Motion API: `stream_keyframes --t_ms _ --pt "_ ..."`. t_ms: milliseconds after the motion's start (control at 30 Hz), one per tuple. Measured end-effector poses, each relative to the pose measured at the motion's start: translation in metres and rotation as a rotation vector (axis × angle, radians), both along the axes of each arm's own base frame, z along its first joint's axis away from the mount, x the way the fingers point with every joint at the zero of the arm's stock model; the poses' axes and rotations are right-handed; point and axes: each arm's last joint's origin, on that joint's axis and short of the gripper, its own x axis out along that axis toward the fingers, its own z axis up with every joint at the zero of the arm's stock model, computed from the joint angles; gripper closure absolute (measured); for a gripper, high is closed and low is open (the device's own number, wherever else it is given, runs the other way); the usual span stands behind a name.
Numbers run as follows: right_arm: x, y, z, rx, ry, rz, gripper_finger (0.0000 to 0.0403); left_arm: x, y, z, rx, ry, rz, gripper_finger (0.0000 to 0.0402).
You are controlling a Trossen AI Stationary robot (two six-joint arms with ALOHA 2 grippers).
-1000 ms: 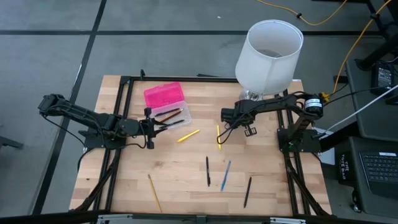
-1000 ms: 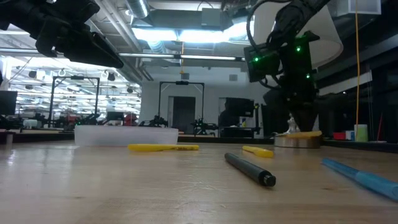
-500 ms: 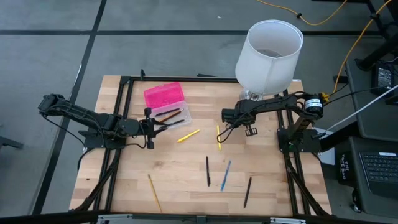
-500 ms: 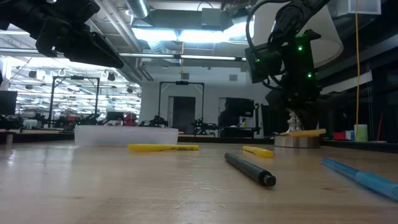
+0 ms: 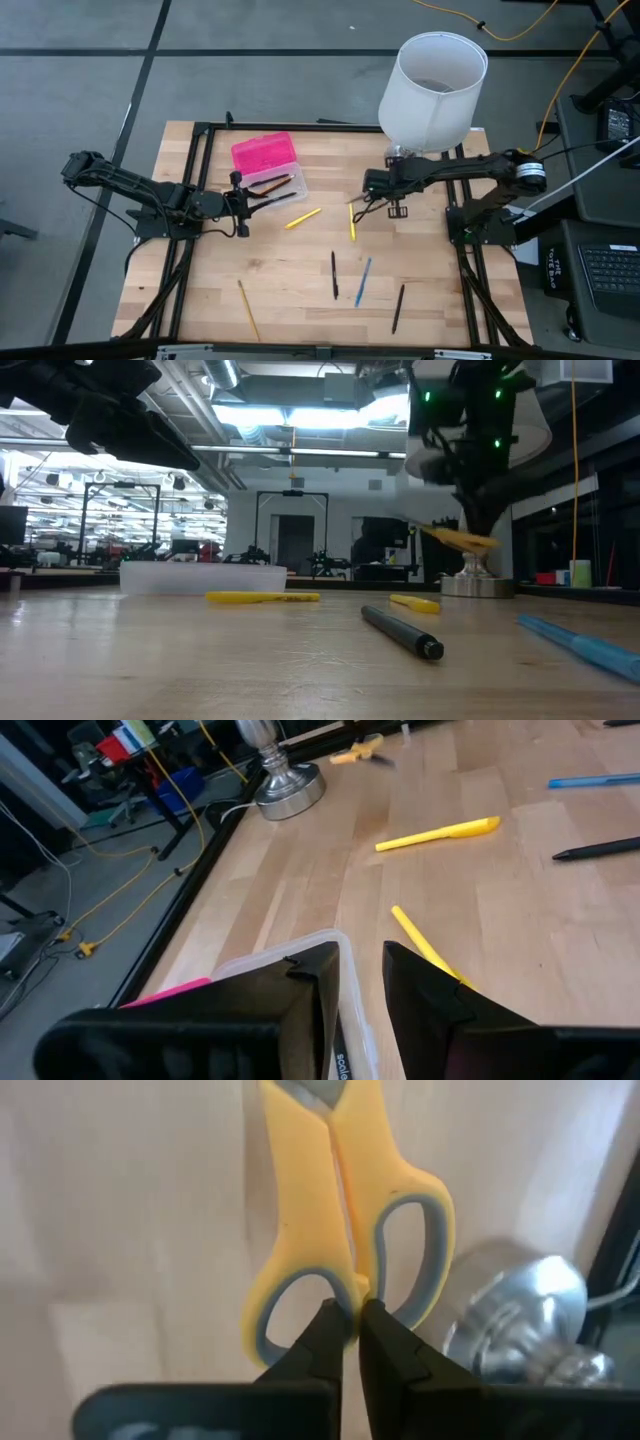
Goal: Pick & place school supplies into a supply box
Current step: Put the yellow scissors into the pink supply box
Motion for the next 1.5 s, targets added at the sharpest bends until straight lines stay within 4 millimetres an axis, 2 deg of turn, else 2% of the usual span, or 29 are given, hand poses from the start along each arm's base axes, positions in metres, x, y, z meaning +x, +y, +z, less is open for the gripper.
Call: stream_keyframes --t_ms 167,267,433,633,767,1000,1267,1500 --pt "0.009 0.004 0.013 0.005 -0.213 -0.064 0.0384 0.0 0.0 0.0 0.0 0.0 -0.001 0.0327" --pt "0.019 0.005 0.016 0.064 -0.332 -0.086 0.0384 0.0 0.0 0.001 -0.008 -0.008 -0.006 0.0327" --pt "0.039 0.007 0.025 0.181 -0.561 -0.022 0.0384 0.002 -0.002 0.003 -0.049 -0.046 -0.03 0.0327" --pt "0.057 0.008 0.037 0.235 -0.812 0.105 0.0384 0.005 -0.004 0.008 -0.09 -0.101 -0.093 0.0327" --pt "0.063 0.009 0.041 0.28 -0.9 0.156 0.0384 0.006 -0.004 0.01 -0.131 -0.132 -0.088 0.0327" --pt "0.074 0.018 0.047 0.26 -1.016 0.239 0.0384 0.015 -0.006 0.008 -0.16 -0.161 -0.054 0.0327" --pt "0.103 0.04 0.029 0.256 -1.128 0.373 0.0384 0.038 -0.01 0.005 -0.14 -0.258 -0.026 0.0313" --pt "0.119 0.049 0.013 0.251 -1.187 0.43 0.0384 0.043 -0.011 0.005 -0.138 -0.291 0.005 0.0273"
